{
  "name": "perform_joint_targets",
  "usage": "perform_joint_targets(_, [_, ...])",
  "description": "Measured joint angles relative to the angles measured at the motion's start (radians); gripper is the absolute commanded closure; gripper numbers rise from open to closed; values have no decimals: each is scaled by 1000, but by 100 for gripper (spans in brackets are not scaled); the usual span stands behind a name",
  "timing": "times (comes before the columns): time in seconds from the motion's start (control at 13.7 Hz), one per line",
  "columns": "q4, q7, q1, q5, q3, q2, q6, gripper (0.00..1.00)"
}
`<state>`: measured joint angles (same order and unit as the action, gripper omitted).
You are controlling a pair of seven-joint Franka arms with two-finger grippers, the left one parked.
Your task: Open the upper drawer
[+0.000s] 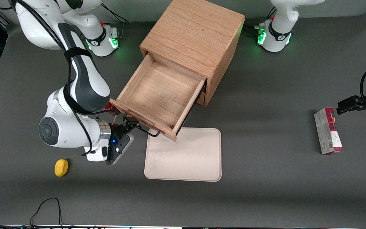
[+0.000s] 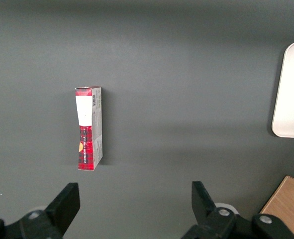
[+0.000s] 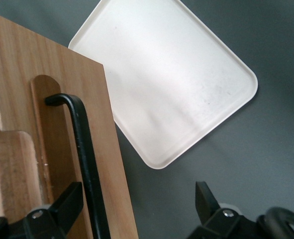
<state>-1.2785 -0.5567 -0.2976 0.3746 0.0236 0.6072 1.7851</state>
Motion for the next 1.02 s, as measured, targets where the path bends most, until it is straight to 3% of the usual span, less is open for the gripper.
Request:
perform_joint_targets(0.73, [66,13,-18,-1,9,0,-80,0])
perform_joint_targets(1.02, [116,75,-12,-22,-26,-8,-144,0])
